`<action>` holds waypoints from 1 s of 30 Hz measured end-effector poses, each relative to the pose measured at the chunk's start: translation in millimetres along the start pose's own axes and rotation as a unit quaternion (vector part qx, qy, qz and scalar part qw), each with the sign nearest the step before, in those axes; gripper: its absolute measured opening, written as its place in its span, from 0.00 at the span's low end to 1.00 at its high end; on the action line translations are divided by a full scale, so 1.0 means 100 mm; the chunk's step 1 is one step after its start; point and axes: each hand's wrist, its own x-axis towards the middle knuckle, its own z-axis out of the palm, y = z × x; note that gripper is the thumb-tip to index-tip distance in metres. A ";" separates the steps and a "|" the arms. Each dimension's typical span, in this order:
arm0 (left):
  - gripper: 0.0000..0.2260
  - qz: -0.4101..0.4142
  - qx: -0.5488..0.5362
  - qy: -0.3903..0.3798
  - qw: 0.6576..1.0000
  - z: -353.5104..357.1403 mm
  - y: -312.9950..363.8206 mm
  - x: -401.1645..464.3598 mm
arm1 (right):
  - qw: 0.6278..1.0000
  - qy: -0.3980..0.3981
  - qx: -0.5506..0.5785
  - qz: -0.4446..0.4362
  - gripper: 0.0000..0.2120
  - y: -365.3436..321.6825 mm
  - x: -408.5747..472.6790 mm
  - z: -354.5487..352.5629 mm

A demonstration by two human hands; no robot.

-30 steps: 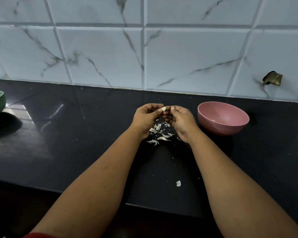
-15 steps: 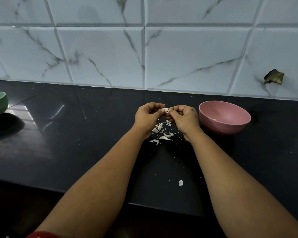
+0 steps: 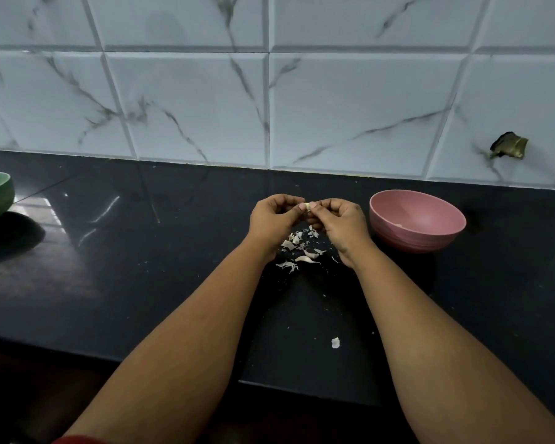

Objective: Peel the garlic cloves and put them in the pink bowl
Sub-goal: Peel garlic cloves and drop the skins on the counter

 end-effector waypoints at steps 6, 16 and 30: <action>0.02 -0.054 -0.140 -0.024 0.988 0.00 0.04 -0.01 | 0.993 -0.036 0.113 0.028 0.03 0.02 0.01 -0.02; 0.02 -0.067 -0.153 -0.008 0.986 0.00 0.06 -0.02 | 1.000 0.018 0.009 -0.012 0.05 0.00 0.01 0.00; 0.01 -0.087 -0.139 -0.013 0.986 0.01 0.06 -0.01 | 1.000 0.017 0.006 -0.009 0.08 -0.01 0.02 0.00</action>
